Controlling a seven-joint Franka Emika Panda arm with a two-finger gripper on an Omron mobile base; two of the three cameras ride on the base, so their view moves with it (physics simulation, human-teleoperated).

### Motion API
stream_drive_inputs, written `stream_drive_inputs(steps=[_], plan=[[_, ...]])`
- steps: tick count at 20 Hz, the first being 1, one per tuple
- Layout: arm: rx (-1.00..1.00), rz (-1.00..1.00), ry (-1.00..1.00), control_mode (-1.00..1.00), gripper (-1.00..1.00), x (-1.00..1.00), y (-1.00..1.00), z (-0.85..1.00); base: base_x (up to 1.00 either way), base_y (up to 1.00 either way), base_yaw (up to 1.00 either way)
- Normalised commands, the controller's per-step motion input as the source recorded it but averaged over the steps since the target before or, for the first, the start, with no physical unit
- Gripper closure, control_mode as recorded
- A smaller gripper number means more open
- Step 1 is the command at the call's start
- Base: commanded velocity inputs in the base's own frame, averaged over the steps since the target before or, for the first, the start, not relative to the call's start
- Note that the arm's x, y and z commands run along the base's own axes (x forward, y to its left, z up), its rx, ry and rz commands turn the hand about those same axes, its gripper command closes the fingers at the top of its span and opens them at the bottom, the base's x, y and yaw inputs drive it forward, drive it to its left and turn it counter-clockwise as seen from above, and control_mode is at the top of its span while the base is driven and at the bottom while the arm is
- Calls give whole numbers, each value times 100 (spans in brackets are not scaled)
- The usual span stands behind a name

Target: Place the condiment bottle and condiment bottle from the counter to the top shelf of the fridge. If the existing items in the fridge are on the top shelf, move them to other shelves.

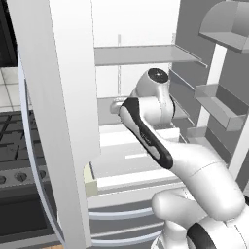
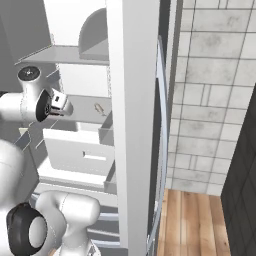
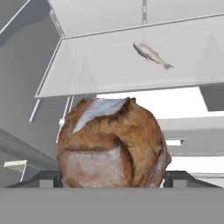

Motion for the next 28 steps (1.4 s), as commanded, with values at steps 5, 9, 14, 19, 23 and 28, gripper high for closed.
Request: stream_drive_inputs(steps=[5, 9, 14, 19, 23, 28], plan=[[0, 1, -9, -100, 100, 72, 27, -18, 0, 0, 0], [0, 1, -2, -100, 100, 58, 14, -34, 0, 0, 0], [0, 1, 0, -100, 100, 48, 9, -25, 0, 0, 0], [0, 1, 0, -100, 100, 64, 10, -22, 0, 0, 0], [0, 0, -1, -100, 100, 69, 9, -23, 0, 0, 0], [0, 0, -3, -100, 100, 71, 11, -31, 0, 0, 0]])
